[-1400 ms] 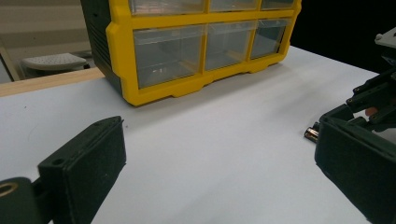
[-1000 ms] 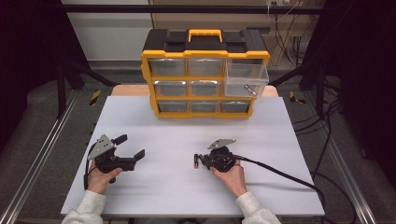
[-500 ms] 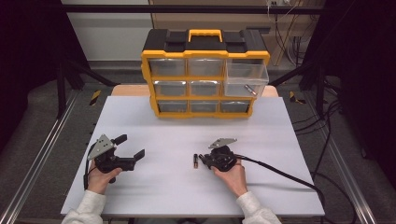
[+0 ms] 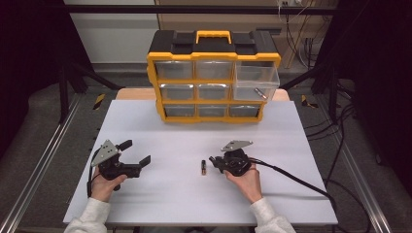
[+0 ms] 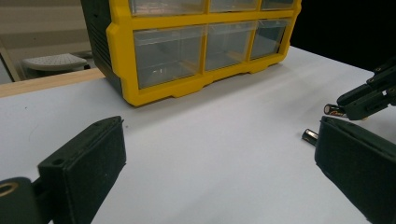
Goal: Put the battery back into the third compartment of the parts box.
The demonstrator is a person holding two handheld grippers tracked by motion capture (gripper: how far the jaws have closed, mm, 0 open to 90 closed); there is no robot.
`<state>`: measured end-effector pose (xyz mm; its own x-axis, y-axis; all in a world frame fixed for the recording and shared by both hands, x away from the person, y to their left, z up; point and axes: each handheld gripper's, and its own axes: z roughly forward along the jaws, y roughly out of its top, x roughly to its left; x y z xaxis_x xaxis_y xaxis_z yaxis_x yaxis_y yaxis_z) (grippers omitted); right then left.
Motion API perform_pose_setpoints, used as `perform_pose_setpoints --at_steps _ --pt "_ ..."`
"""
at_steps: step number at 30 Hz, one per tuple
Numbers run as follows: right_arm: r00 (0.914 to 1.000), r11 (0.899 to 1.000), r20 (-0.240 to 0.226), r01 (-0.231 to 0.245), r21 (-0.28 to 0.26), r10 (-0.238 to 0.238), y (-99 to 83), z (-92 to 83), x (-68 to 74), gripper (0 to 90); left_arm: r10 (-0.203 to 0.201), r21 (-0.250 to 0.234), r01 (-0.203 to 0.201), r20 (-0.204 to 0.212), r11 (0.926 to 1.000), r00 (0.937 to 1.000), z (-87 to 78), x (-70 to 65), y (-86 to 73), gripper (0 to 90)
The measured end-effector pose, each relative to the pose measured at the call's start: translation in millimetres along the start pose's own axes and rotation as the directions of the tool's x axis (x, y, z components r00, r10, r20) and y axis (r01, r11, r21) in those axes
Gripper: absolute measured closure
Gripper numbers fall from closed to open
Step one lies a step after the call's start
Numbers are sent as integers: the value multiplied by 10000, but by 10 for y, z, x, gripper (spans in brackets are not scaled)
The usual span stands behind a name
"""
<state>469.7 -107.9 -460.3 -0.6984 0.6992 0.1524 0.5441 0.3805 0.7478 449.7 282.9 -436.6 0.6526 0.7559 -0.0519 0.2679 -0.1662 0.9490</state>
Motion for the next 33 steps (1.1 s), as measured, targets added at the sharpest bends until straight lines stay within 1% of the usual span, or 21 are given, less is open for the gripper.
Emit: perform_pose_setpoints --at_steps 1,6,14,21,23,33 --pt "10000 9999 5 89 -91 -89 7 -14 -6 772 -2 -3 2 6 10000 10000 -1 1 0 16" --pt "9999 9995 43 106 -284 -104 49 -114 -20 772 5 1 -5 8 10000 10000 0 1 0 16" --pt "9996 9973 141 273 -683 -264 117 -287 -55 772 -2 9 2 3 10000 10000 2 1 -1 16" --pt "9993 9951 274 264 -950 -239 169 -434 -85 772 -31 -2 31 -6 10000 10000 4 4 -2 16" --pt "9995 9945 258 187 -1027 -161 186 -482 -92 772 3 7 -3 -1 10000 10000 2 3 -1 16" --pt "9989 9862 459 147 -1650 -72 289 -741 -196 772 -31 -6 31 -14 10000 10000 2 6 -3 16"
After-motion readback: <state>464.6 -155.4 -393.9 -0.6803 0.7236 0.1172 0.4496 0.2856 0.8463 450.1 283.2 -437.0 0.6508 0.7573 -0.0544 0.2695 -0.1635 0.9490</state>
